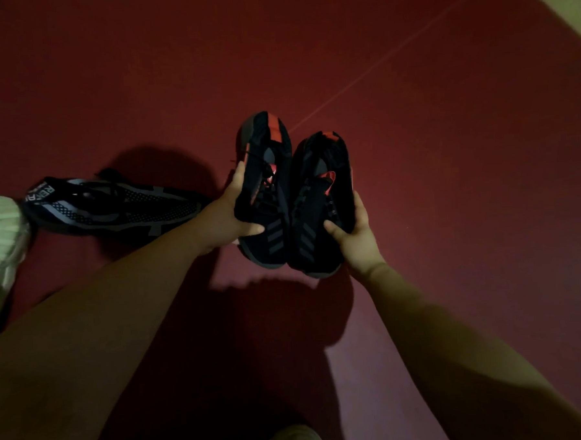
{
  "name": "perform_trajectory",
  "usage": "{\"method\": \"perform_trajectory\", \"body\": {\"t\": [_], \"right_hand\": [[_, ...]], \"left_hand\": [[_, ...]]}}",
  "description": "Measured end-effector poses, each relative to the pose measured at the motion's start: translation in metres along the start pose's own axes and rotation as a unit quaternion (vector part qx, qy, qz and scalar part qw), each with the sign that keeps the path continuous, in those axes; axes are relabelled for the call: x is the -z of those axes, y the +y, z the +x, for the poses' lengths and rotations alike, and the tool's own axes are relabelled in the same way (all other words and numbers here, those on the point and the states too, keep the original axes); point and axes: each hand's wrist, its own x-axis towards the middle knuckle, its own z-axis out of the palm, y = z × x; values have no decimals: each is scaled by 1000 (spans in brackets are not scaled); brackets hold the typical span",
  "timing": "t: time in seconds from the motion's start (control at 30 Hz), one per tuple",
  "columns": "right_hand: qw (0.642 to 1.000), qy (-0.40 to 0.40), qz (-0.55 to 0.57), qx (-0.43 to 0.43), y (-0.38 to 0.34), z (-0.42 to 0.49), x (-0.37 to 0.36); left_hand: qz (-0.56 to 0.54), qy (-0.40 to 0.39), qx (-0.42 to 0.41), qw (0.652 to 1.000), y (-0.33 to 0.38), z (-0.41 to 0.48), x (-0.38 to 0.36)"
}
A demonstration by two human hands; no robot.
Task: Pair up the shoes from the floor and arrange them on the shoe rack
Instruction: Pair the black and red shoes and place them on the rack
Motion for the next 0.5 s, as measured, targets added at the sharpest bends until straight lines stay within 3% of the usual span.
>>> {"method": "perform_trajectory", "body": {"t": [0.3, 0.5], "right_hand": [[993, -74, 4, 92, -39, -4, -10], [980, -131, 10, 150, -71, -15, -50]], "left_hand": [[-79, 62, -44, 994, 9, -36, 23], [-33, 170, -75, 982, 13, -101, 52]]}}
